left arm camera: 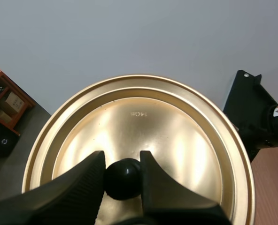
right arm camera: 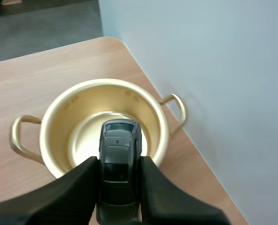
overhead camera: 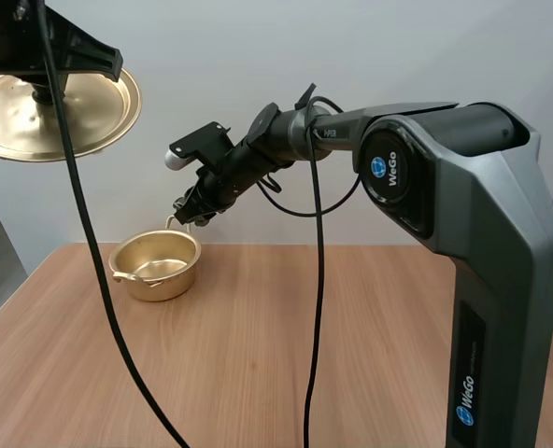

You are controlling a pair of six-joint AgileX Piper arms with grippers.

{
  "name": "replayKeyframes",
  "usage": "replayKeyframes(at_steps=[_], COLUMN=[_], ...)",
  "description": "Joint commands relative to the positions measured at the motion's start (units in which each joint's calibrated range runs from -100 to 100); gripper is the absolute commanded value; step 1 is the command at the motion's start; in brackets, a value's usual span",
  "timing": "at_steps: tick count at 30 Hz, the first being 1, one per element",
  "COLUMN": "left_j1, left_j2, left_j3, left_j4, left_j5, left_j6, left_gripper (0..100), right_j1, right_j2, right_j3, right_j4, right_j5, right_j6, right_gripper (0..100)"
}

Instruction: Open the pot, put the car inside, and close it

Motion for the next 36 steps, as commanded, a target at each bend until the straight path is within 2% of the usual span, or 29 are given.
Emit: replayKeyframes(at_steps=[1,10,20,25,36], left_j1=[0.03,0.03,0.03,0.03,0.03], left_j2=[-0.32,-1.36,-1.36,-1.36,-1.36], left_j3=[0.04,0.04,0.04,0.04,0.04], left_j4=[0.0,0.0,0.0,0.0,0.0], left_j5=[0.06,0.06,0.06,0.06,0.06], left_j6=[0.06,0.15,0.15,0.15,0.15], left_gripper=[0,0,0,0,0], right_j1=[0.52,2.61,4.17,4.26,5.14], right_j2=[0.96,7.62,16.25,20.23,24.88], right_j3=[-3.0,-11.87,-17.68,-21.67,-27.22], right_j4=[0.04,-1.21,-3.05,-6.01,-7.12], right_j5=[1.25,7.61,7.72,7.72,8.57], right_j6=[0.9,2.9,4.96,6.89,8.51], right_gripper=[0,0,0,0,0])
